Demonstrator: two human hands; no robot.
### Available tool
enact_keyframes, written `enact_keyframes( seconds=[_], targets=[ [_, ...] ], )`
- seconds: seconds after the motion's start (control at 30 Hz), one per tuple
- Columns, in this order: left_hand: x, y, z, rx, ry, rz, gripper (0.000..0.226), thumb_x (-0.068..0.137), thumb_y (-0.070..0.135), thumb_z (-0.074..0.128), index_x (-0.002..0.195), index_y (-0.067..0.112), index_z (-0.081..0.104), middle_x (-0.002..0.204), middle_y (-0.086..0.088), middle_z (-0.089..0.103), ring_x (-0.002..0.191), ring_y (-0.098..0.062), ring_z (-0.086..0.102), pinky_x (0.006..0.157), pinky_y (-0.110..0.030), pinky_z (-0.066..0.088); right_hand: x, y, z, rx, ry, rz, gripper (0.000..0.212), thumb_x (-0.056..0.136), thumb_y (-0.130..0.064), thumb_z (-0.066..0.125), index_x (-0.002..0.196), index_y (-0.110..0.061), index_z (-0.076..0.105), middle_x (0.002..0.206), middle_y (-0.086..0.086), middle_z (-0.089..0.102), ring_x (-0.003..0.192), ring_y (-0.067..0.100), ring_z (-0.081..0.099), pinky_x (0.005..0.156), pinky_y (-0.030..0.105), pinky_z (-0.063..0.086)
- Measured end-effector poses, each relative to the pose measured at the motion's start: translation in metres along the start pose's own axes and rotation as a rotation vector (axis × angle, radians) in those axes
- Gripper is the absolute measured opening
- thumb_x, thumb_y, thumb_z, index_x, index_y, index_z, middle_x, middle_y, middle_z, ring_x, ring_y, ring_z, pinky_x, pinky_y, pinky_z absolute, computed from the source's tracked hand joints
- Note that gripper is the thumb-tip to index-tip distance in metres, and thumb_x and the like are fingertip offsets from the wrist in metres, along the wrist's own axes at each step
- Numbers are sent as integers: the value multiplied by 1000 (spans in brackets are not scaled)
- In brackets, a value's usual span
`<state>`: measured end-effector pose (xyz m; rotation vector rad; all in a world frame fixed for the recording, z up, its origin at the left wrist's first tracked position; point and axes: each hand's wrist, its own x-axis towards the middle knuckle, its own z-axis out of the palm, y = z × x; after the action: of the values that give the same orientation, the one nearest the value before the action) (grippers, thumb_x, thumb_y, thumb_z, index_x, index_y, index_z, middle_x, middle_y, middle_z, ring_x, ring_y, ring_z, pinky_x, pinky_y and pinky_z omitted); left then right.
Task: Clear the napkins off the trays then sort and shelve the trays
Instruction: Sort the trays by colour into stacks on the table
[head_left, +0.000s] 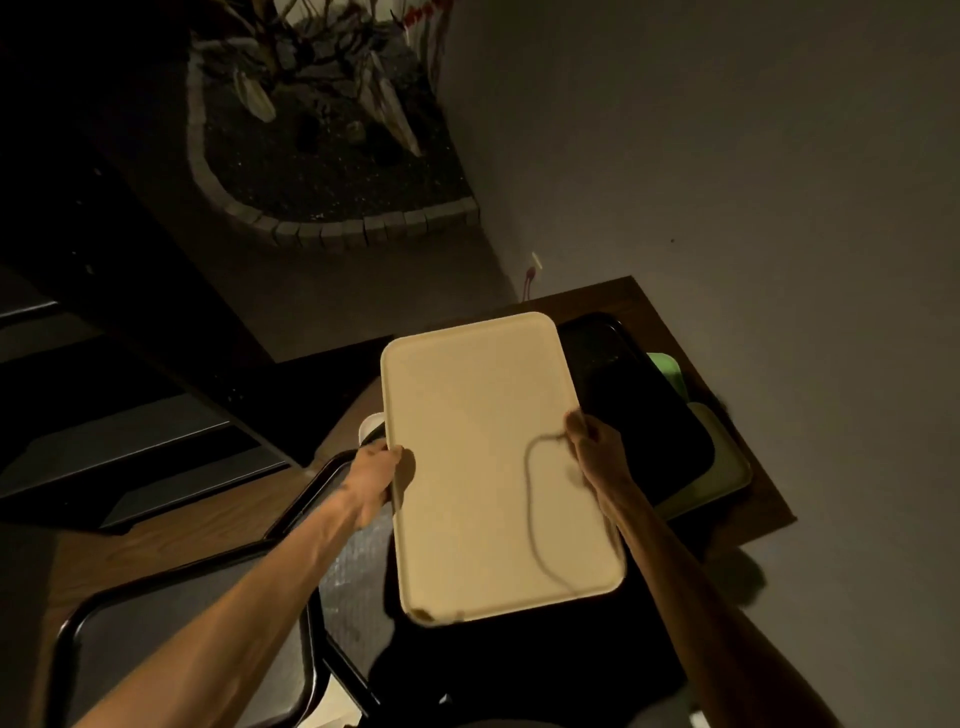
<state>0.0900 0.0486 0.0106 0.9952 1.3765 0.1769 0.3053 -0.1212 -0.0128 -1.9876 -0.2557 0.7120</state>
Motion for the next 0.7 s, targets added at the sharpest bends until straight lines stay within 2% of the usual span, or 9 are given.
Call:
enact_keyframes(
  seconds=[0.13, 0.2, 0.3, 0.37, 0.43, 0.5, 0.57, 0.63, 0.7],
  targets=[
    [5, -28, 16, 61, 25, -75, 19, 100, 3, 40, 108, 3, 57, 80, -12, 58, 63, -22, 54, 50, -28, 46, 1, 16, -7, -22, 45, 46, 48, 89, -60, 56, 78, -17, 73, 51, -12, 59, 56, 5, 53, 54, 27, 42],
    [10, -38, 21, 107, -6, -103, 17, 97, 1, 40, 101, -1, 57, 76, -14, 59, 57, -26, 53, 47, -27, 45, 5, 23, -13, -111, 56, 20, 52, 88, -64, 54, 88, -16, 74, 62, -9, 66, 64, 7, 60, 60, 29, 46],
    [13, -46, 29, 112, -11, -137, 11, 95, 1, 51, 92, 1, 61, 75, -14, 61, 62, -26, 56, 58, -32, 47, 17, 31, -21, -235, 36, 13, 38, 92, -47, 57, 77, -14, 67, 66, 1, 63, 69, 20, 60, 64, 34, 43],
    [13, -47, 36, 116, 10, -152, 6, 93, 3, 58, 94, 2, 63, 73, -13, 62, 60, -25, 57, 53, -30, 49, 28, 34, -21, -290, -16, 50, 31, 93, -36, 59, 76, -11, 64, 70, 4, 60, 74, 25, 57, 65, 31, 38],
    [15, -49, 40, 135, 60, -156, 4, 92, 3, 60, 90, 3, 63, 74, -13, 63, 58, -24, 58, 45, -26, 50, 38, 39, -15, -269, -81, 115, 26, 94, -28, 59, 101, -5, 68, 94, 8, 64, 91, 24, 60, 75, 26, 38],
    [21, -53, 40, 135, 95, -168, 9, 93, 3, 57, 99, 2, 64, 87, -17, 68, 64, -27, 63, 47, -28, 53, 45, 40, -9, -215, -107, 192, 40, 95, -25, 59, 129, -3, 59, 120, 8, 62, 113, 23, 59, 84, 23, 39],
    [27, -55, 38, 130, 89, -175, 17, 93, 1, 54, 107, 1, 64, 95, -21, 69, 69, -31, 66, 48, -31, 55, 51, 42, -4, -242, -113, 192, 44, 97, -27, 56, 136, -7, 54, 135, 10, 57, 125, 27, 55, 94, 27, 43],
    [28, -52, 38, 150, 66, -182, 20, 94, -1, 49, 107, 2, 64, 99, -20, 68, 78, -31, 65, 55, -34, 56, 57, 45, -4, -302, -114, 146, 40, 99, -30, 51, 133, -9, 57, 135, 12, 58, 122, 30, 56, 98, 33, 45],
    [28, -49, 40, 162, 45, -186, 21, 94, -2, 47, 99, 7, 65, 93, -14, 68, 81, -28, 64, 70, -41, 58, 62, 46, -7, -330, -85, 98, 33, 100, -32, 48, 118, -9, 63, 123, 10, 62, 113, 28, 59, 94, 33, 45]
  ],
)
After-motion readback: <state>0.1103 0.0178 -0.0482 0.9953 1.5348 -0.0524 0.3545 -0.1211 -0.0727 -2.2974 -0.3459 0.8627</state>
